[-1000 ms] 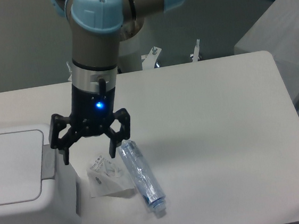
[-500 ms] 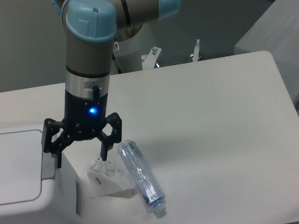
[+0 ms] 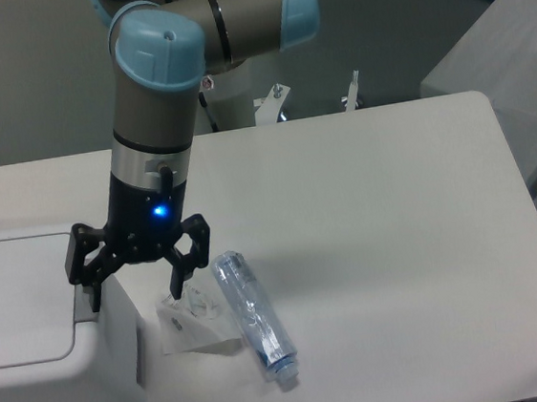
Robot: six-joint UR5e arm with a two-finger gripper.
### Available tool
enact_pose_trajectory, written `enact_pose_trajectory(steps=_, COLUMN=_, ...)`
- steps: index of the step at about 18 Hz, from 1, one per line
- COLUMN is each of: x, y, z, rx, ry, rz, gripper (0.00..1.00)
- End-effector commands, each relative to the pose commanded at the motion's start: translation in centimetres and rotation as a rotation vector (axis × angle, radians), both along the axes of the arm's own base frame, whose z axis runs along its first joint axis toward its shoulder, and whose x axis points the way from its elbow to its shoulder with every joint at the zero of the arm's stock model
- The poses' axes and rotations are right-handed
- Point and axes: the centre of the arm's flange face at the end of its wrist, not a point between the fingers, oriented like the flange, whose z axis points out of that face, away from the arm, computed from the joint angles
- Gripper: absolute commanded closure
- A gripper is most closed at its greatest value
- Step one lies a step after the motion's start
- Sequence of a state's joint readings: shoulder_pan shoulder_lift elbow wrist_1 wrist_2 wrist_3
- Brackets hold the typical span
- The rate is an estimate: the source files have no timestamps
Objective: Open the trash can
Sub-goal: 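Push the gripper finger against the lid edge to flip it open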
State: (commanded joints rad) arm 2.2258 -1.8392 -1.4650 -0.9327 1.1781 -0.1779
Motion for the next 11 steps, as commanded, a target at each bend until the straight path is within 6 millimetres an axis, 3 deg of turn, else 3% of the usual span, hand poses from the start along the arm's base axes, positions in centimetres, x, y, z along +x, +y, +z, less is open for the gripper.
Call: enact_pose_trajectory(steps=11, x=0.27, y=-0.38, z=-0.69, rx=-0.012, ry=-0.006, rz=-0.001, gripper=0.00)
